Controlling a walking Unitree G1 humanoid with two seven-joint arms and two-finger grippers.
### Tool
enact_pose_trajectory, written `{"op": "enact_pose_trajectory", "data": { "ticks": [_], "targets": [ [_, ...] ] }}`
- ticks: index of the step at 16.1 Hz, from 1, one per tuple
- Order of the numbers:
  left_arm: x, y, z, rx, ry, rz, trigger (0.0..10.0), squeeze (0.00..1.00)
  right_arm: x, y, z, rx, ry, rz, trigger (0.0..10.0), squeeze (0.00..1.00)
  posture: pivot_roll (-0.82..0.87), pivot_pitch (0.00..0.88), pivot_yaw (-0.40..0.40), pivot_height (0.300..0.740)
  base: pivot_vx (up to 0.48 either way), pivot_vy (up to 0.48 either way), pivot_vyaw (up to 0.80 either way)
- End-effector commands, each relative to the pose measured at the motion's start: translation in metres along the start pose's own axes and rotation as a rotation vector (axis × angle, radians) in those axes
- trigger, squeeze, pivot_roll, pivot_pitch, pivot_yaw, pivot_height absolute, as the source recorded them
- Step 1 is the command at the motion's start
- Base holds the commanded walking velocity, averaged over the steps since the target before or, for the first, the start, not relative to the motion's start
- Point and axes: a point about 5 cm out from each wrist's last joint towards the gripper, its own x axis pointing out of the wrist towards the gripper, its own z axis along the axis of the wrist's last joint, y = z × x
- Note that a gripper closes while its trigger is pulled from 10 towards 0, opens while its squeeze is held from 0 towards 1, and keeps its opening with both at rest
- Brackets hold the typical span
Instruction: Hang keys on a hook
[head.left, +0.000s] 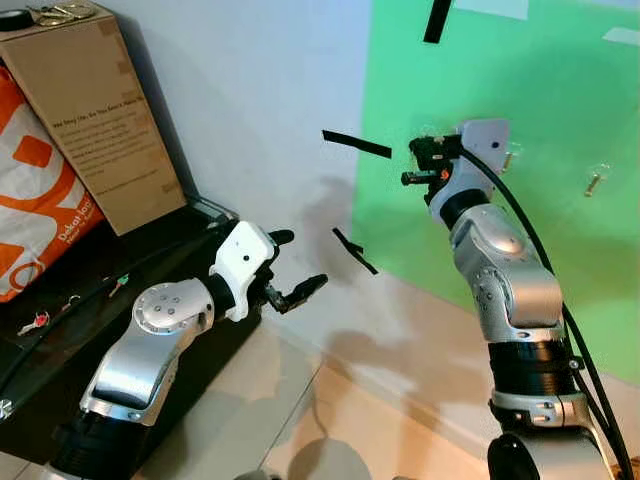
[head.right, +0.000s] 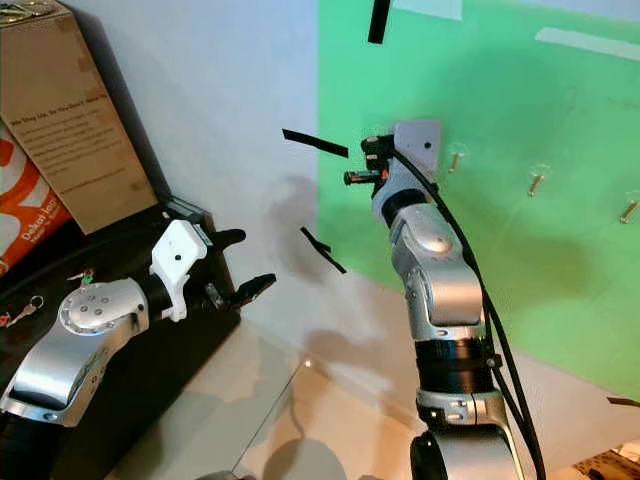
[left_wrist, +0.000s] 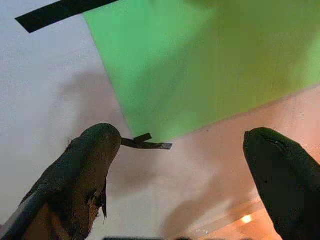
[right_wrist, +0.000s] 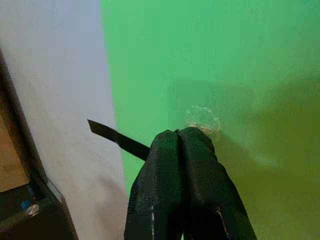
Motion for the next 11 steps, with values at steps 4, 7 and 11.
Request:
{"op": "enact_pose_trajectory", "data": {
  "ticks": [4,7,11],
  "targets": [
    [0.0,0.003,0.008,0.025,-0.008,-0.026,10.0,0.0,0.007,-0.01,0.004,0.009,-0.015,-0.041,10.0,0.0,-0.08,0.0,0.06,0.74,0.0,0.0,0.0],
    [0.002,0.001,0.009,0.025,-0.004,-0.042,10.0,0.0,0.001,-0.016,-0.002,0.01,0.016,-0.041,10.0,0.0,-0.09,0.0,0.067,0.74,0.0,0.0,0.0],
    [0.002,0.001,0.008,0.022,-0.003,-0.043,10.0,0.0,-0.002,-0.022,-0.006,0.015,0.045,-0.052,10.0,0.0,-0.08,0.0,0.059,0.74,0.0,0.0,0.0]
  ]
}}
